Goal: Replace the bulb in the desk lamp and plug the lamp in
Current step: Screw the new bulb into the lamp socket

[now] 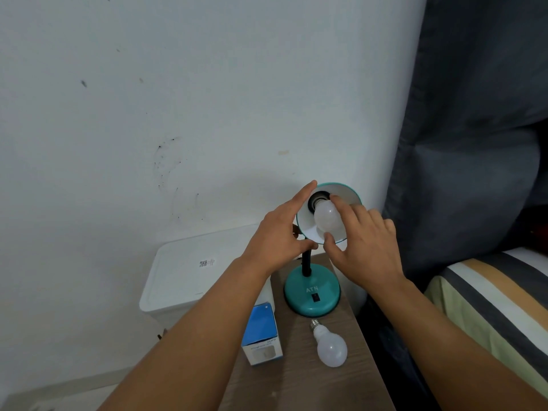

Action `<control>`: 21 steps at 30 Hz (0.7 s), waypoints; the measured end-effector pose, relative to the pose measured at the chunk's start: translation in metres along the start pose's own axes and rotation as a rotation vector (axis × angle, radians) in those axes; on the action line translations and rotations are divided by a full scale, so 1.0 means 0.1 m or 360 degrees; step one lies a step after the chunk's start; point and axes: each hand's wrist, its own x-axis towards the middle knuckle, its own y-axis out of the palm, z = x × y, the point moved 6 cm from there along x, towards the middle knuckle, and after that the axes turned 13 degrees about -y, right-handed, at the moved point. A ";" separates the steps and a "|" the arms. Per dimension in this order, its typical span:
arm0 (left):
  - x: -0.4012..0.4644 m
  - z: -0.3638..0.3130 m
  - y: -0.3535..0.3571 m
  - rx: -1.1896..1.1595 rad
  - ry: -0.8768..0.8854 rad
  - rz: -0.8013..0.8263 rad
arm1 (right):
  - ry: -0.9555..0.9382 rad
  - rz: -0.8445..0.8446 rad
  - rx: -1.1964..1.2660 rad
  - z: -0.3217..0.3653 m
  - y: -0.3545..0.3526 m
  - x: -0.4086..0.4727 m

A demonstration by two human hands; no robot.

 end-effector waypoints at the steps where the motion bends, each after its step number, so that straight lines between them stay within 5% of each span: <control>1: 0.00 0.00 0.00 0.0010 0.0004 -0.0001 | 0.0017 -0.0015 0.0018 -0.01 0.00 0.00; 21: -0.02 0.00 0.02 -0.0023 0.0020 0.0013 | 0.0190 -0.0048 0.0030 -0.04 0.04 0.01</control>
